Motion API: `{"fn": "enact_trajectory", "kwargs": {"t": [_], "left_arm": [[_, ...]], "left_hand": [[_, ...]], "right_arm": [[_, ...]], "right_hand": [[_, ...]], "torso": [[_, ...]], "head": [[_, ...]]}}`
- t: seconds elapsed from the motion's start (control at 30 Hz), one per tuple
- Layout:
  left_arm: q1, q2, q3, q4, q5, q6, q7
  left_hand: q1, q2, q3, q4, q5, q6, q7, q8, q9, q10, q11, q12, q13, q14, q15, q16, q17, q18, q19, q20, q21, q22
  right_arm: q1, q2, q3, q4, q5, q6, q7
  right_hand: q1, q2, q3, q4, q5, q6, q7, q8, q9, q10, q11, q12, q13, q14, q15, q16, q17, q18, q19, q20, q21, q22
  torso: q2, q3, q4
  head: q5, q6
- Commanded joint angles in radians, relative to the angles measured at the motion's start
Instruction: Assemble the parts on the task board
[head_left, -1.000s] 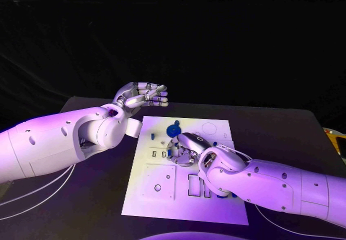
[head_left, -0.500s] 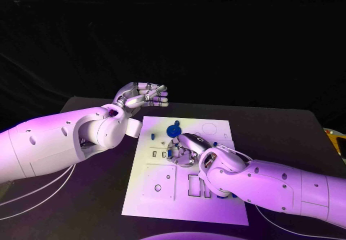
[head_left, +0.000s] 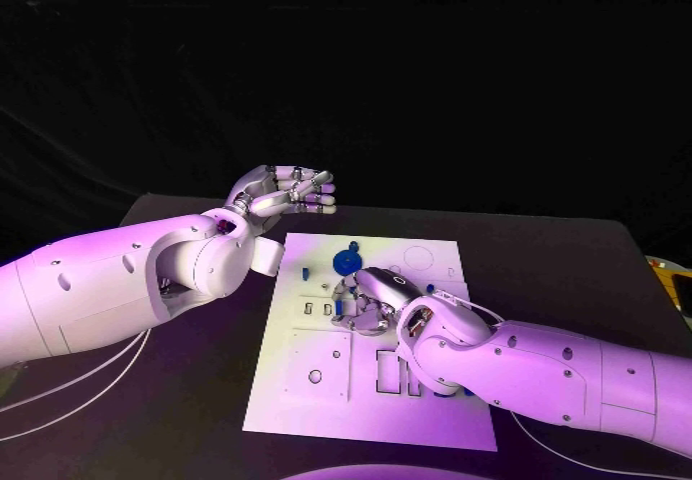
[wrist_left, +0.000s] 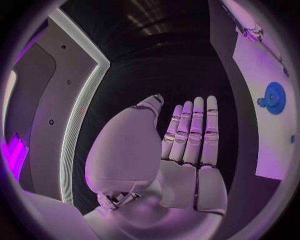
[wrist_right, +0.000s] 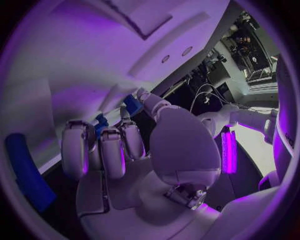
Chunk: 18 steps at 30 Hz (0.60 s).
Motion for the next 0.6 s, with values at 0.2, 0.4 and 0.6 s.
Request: {"fn": "enact_trajectory", "kwargs": {"t": [0.2, 0.4, 0.6], "left_arm": [[0.001, 0.001, 0.001, 0.0, 0.003, 0.018, 0.005], [0.001, 0.001, 0.001, -0.007, -0.012, 0.017, -0.007], [0.001, 0.003, 0.0, -0.033, -0.135, 0.063, -0.114]], "left_hand": [[0.007, 0.003, 0.01, -0.001, -0.005, 0.004, 0.001, -0.001, 0.0, 0.004, 0.001, -0.008, -0.001, 0.0, -0.004, -0.006, 0.003, 0.005, 0.004, 0.003, -0.006, -0.002], [0.007, 0.003, 0.011, -0.001, -0.005, 0.005, -0.001, 0.0, 0.001, 0.006, -0.001, -0.007, -0.001, 0.002, -0.005, -0.005, 0.005, 0.005, 0.004, 0.003, -0.006, -0.003], [-0.054, 0.003, -0.001, 0.002, -0.009, 0.026, -0.017, 0.009, 0.006, 0.056, -0.022, 0.003, 0.005, 0.092, -0.034, 0.043, 0.044, 0.007, 0.078, -0.025, 0.04, 0.014]], "right_arm": [[-0.002, -0.008, -0.001, 0.012, 0.0, -0.037, 0.031], [-0.002, -0.049, 0.001, 0.059, 0.019, -0.113, 0.082], [0.025, -0.134, 0.012, 0.122, 0.222, -0.14, 0.256]], "right_hand": [[-0.009, -0.014, -0.037, 0.014, 0.0, -0.023, 0.004, -0.015, -0.005, -0.014, 0.006, -0.009, 0.032, 0.085, 0.011, -0.006, 0.171, 0.002, -0.007, 0.008, -0.015, 0.101], [-0.009, -0.014, -0.043, 0.017, 0.003, -0.025, 0.005, -0.016, -0.006, -0.014, 0.006, -0.009, 0.032, 0.085, 0.012, -0.006, 0.171, 0.002, -0.008, 0.009, -0.016, 0.101], [0.0, 0.025, -0.049, 0.043, 0.061, -0.004, 0.002, -0.005, -0.002, -0.024, 0.004, -0.015, 0.025, 0.081, 0.011, -0.012, 0.157, 0.012, -0.031, 0.01, -0.052, 0.074]], "torso": [[0.0, 0.0002, 0.0005], [-0.002, 0.0013, 0.0003], [-0.009, 0.0017, -0.0031]], "head": [[0.001, 0.0], [0.002, 0.0], [0.0, 0.006]]}}
